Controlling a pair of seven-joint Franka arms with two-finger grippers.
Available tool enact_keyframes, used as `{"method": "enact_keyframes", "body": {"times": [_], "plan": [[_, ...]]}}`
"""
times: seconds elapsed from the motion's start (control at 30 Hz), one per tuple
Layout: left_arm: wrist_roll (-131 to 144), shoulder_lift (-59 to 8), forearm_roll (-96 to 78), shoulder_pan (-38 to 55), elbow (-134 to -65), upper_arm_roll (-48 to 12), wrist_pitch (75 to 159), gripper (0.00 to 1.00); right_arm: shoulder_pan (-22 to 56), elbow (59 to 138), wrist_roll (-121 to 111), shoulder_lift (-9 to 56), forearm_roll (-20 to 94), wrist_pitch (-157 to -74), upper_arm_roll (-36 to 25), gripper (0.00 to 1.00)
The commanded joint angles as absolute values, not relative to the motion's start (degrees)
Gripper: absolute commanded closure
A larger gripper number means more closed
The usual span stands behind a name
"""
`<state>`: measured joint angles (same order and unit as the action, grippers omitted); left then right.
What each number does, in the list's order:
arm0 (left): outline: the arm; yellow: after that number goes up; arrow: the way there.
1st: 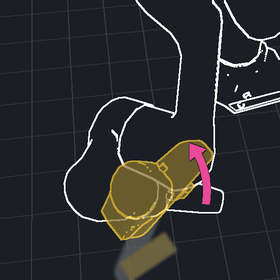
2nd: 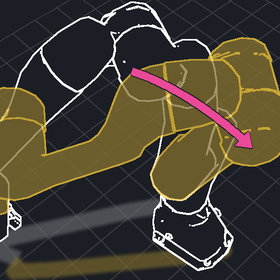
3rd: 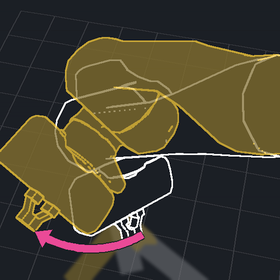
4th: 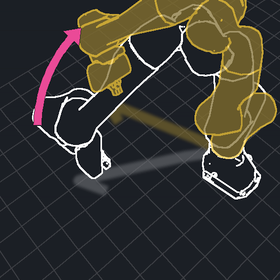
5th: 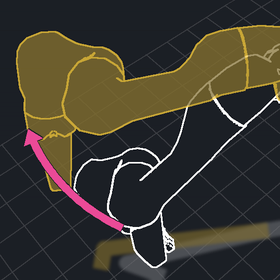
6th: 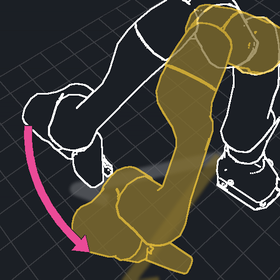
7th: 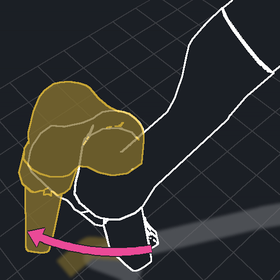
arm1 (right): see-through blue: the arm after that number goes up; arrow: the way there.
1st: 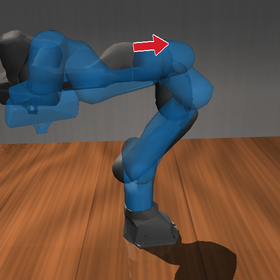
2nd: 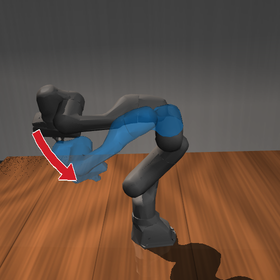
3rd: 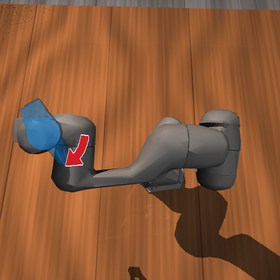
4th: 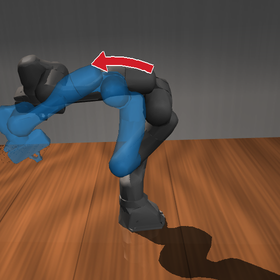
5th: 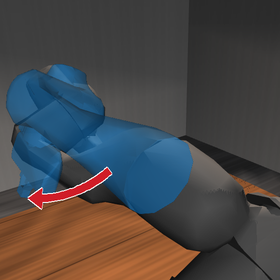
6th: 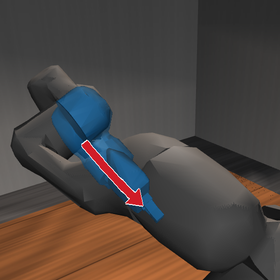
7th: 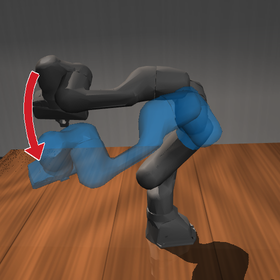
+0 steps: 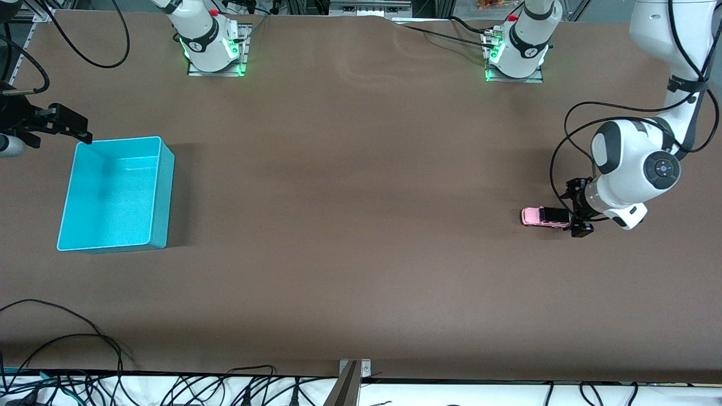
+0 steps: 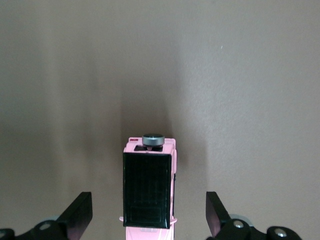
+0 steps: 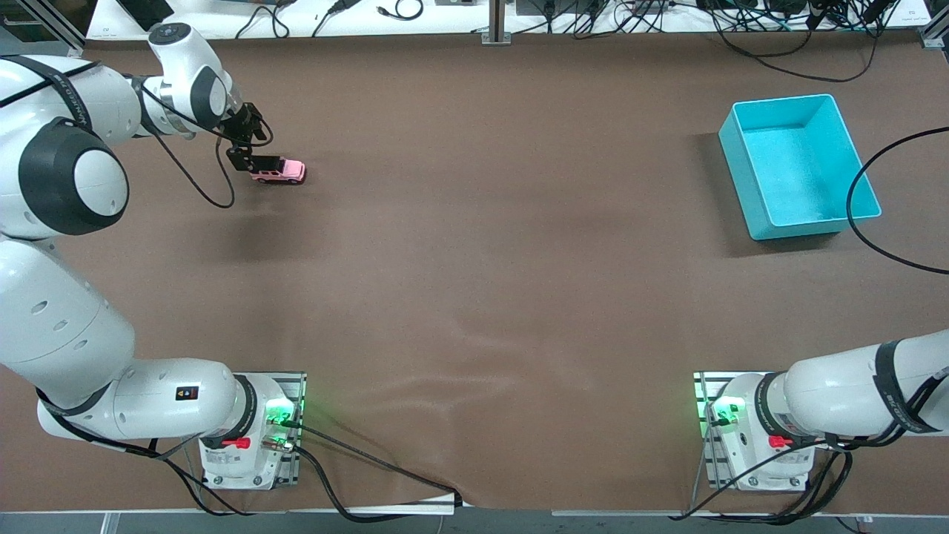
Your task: Wind and store pink jeep toy
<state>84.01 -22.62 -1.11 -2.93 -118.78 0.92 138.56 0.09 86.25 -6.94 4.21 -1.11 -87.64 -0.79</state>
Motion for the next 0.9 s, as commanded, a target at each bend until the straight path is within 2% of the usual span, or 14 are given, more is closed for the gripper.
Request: {"method": "enact_keyframes", "body": {"times": [0.0,0.27,0.47,0.87], "plan": [[84.20,-23.29,-2.64,-2.46,-119.79,0.88,141.23,0.00,0.09,85.34,-6.94,4.22,-2.11,-87.01,-0.53,0.00],[84.29,-25.14,-2.72,-2.11,-120.15,0.62,144.23,0.02,0.09,85.34,-6.94,4.22,-2.11,-87.01,-0.53,0.00],[84.29,-25.14,-2.72,-2.20,-120.76,0.62,144.23,0.15,0.18,85.34,-6.94,4.22,-2.11,-87.01,-0.53,0.00],[88.94,-24.70,-2.72,-2.37,-120.59,0.62,144.23,0.86,0.18,85.34,-6.86,4.13,-2.11,-87.01,-0.53,0.00]]}}
